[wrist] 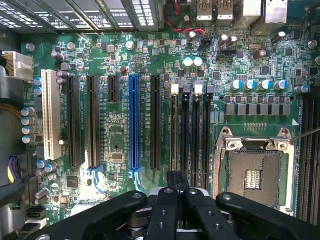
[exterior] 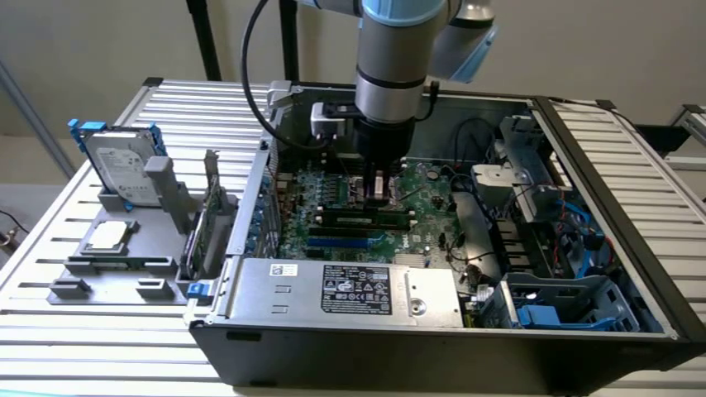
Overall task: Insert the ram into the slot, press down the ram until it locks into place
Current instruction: 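Press down the ram until it locks into place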
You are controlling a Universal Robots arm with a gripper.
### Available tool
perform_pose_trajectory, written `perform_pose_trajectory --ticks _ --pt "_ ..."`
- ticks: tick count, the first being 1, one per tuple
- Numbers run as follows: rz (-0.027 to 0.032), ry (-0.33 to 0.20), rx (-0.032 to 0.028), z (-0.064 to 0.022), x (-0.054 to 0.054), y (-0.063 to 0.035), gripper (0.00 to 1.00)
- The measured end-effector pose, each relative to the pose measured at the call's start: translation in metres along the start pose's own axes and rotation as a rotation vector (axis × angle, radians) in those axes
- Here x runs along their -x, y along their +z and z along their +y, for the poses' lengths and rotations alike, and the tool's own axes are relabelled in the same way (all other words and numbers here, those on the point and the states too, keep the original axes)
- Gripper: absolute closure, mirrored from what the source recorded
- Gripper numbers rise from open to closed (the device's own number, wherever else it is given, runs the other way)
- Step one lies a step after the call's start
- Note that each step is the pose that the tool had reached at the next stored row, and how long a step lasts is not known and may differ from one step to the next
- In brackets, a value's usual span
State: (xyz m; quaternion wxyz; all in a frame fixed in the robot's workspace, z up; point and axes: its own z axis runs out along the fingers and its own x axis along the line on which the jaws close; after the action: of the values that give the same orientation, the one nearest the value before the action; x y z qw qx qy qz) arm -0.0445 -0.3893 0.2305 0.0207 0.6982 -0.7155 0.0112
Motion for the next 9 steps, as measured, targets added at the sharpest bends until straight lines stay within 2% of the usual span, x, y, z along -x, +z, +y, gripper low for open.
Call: perform_pose_trajectory --ticks 3,9 --pt "0.0029 0.0 0.0001 0.0002 0.0 0.0016 0.9" --pt "0.0049 0.0 -0.0001 0.0004 0.0002 0.0038 0.9"
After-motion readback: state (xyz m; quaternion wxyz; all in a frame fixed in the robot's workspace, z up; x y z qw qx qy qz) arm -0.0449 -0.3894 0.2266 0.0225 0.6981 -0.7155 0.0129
